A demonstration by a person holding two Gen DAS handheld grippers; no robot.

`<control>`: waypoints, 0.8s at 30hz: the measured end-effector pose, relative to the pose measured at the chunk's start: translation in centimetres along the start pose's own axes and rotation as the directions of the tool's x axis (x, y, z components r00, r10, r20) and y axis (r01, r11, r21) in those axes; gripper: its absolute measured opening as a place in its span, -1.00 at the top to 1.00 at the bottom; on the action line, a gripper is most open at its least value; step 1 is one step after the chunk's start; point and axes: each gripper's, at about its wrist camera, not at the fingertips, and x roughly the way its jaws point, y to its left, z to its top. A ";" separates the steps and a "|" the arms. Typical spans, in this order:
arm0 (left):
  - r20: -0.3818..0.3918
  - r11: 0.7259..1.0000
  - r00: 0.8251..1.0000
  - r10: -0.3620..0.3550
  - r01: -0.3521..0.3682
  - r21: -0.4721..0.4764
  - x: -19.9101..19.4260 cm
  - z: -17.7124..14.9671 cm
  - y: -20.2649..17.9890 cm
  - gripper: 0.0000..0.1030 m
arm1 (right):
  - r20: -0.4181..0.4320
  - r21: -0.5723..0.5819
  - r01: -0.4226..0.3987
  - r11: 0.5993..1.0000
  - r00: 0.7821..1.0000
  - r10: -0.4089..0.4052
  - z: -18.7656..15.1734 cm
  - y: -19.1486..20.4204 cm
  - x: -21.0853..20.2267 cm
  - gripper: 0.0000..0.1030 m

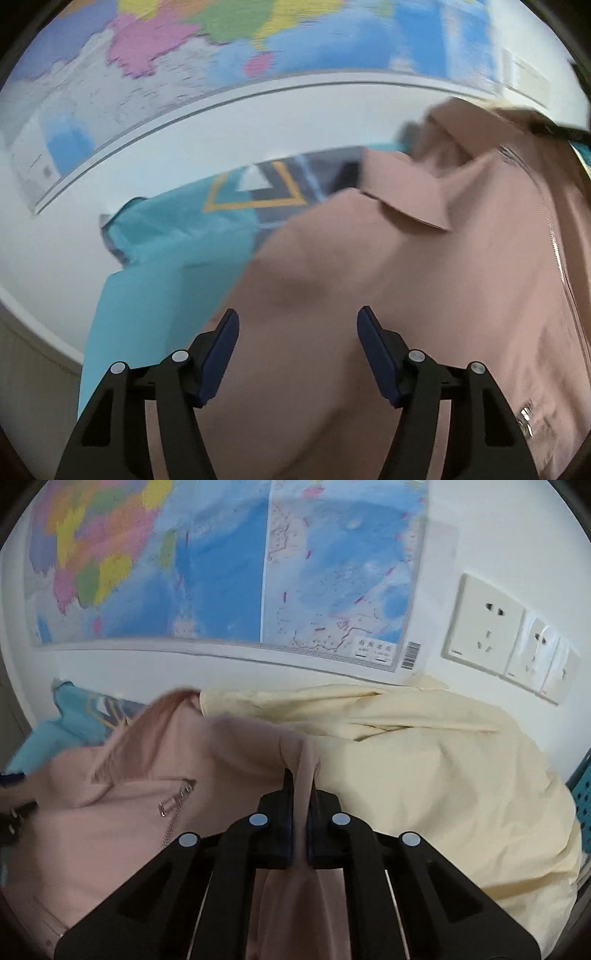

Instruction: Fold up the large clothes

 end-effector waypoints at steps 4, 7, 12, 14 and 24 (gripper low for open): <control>-0.031 0.997 0.999 0.040 -0.042 -0.069 1.2 0.0 1.8 -0.25 | -0.040 -0.013 0.000 1.000 0.999 0.000 -1.3 0.2 0.7 0.24; -0.004 0.997 1.000 -0.001 0.001 -0.078 -0.8 -1.1 2.8 -0.26 | 0.020 0.006 -0.001 1.000 1.000 0.001 -2.6 -0.7 -2.7 -0.16; 0.038 0.981 0.984 -0.173 0.176 -0.080 -7.0 -5.9 3.9 -0.40 | 0.045 -0.029 -0.171 0.985 0.984 0.173 -6.6 0.1 -9.3 -0.27; 0.025 0.963 0.967 -0.254 0.255 -0.088 -8.8 -8.5 3.8 -0.40 | -0.011 -0.097 -0.253 0.963 0.967 0.253 -9.1 2.6 -10.7 -0.31; 0.014 0.877 0.883 -0.470 0.469 -0.102 -14.7 -19.3 1.4 -0.52 | -0.099 0.108 -0.441 0.891 0.887 0.451 -19.5 0.5 -15.3 -0.29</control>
